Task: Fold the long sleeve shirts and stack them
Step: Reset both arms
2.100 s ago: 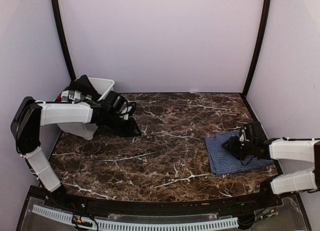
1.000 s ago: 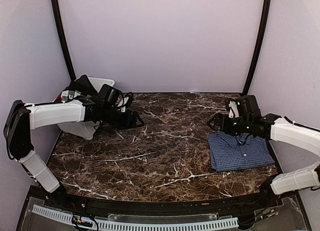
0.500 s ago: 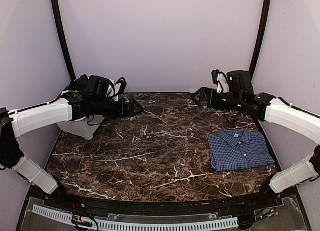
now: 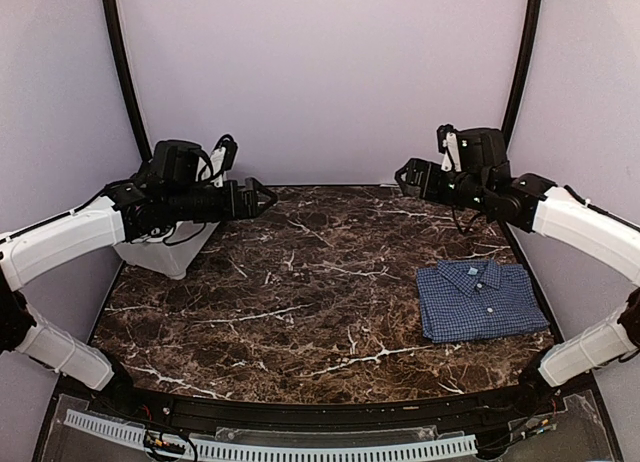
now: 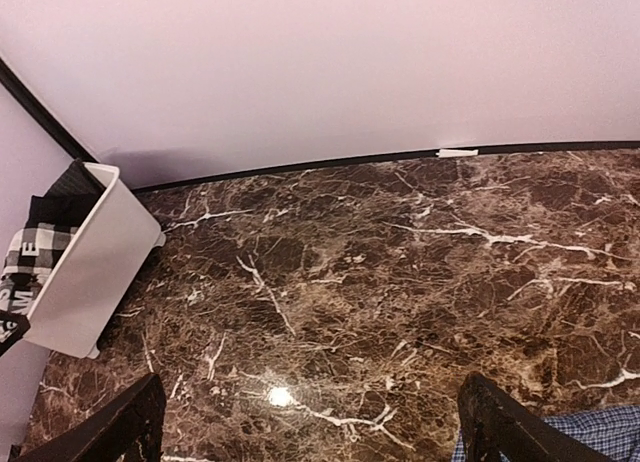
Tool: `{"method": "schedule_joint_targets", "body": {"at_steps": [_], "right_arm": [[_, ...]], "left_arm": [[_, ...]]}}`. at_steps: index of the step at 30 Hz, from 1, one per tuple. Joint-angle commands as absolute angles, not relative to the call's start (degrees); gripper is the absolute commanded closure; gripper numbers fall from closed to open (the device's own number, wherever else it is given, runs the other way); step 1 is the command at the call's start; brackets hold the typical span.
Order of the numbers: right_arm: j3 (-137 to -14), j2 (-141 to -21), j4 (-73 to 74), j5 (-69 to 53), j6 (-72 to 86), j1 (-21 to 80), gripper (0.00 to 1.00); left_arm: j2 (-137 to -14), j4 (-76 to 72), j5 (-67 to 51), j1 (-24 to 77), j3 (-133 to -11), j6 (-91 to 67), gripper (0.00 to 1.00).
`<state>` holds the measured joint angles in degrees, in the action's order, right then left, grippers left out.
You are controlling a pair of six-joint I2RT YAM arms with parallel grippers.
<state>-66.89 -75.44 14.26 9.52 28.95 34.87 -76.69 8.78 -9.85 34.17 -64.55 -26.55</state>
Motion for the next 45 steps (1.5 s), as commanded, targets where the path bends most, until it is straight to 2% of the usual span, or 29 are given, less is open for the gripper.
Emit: {"method": "schedule_joint_targets", "body": {"at_steps": [1, 18, 21, 45], "right_arm": [[-69.08, -75.47, 16.44, 15.68, 29.33, 35.16, 0.01], [-63.42, -68.54, 9.34, 10.07, 29.62, 35.16, 0.01], [-61.76, -67.68, 7.96, 10.34, 28.88, 35.16, 0.01], [-60.24, -69.29, 7.71, 11.57, 25.20, 35.15, 0.01]], "left_arm": [[-74.38, 7.31, -7.77, 33.84, -65.47, -26.44, 0.01], [-75.33, 9.79, 2.47, 33.84, -66.10, -27.91, 0.01], [-73.87, 8.03, 8.03, 33.84, -63.59, -30.15, 0.01], [-74.86, 9.22, 7.65, 33.84, -63.96, -24.51, 0.01]]}}
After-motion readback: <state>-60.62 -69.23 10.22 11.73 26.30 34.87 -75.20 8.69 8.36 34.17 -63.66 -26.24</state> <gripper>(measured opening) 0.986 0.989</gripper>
